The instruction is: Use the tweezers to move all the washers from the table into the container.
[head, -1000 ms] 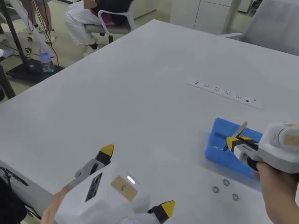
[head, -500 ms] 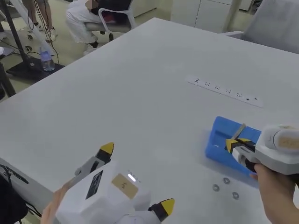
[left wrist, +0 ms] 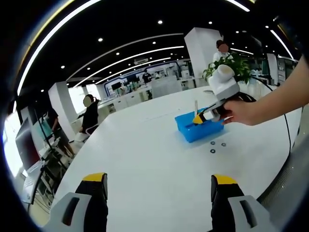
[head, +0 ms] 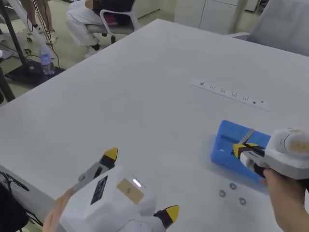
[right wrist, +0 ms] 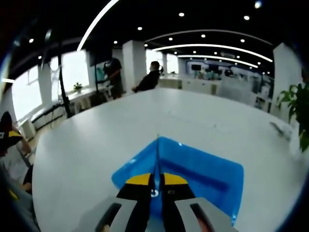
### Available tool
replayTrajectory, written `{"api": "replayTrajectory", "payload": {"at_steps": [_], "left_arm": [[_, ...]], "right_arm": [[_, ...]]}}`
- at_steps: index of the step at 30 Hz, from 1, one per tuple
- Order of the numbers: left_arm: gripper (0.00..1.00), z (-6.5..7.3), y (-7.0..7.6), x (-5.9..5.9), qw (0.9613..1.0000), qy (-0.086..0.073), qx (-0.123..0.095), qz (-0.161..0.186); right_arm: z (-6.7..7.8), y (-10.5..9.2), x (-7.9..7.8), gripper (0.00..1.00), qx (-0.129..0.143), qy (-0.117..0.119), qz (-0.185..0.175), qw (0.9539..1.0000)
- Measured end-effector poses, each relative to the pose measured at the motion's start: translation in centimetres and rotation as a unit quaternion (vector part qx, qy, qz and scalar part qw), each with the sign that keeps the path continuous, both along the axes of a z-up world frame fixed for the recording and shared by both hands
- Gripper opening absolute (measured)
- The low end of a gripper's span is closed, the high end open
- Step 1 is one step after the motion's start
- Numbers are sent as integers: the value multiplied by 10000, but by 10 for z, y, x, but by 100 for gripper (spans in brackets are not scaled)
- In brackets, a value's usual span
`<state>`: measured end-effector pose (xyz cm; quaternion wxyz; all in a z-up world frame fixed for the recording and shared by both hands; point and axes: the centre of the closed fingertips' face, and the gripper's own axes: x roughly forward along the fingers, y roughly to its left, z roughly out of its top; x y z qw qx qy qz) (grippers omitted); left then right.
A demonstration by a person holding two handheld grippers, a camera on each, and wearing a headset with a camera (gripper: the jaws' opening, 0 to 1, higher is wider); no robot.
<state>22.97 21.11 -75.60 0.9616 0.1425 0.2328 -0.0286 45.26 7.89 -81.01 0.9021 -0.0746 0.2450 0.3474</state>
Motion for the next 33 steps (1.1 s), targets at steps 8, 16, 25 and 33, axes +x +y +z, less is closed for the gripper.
{"api": "replayTrajectory", "payload": {"at_steps": [8,16,25,33], "left_arm": [[90,0,0,0,10000,-10,-3,9],[90,-1,0,0,10000,16,28,-10],[91,-1,-1,0,10000,25,22,-19],[91,-1,-2,0,10000,26,24,-51]], "right_arm": [[34,-6,-6,3,188,-258,25,9995],[57,-17,-26,3,364,-355,56,9987],[57,-21,-58,4,560,-168,151,9982],[39,-20,-84,4,439,23,362,9984]]}}
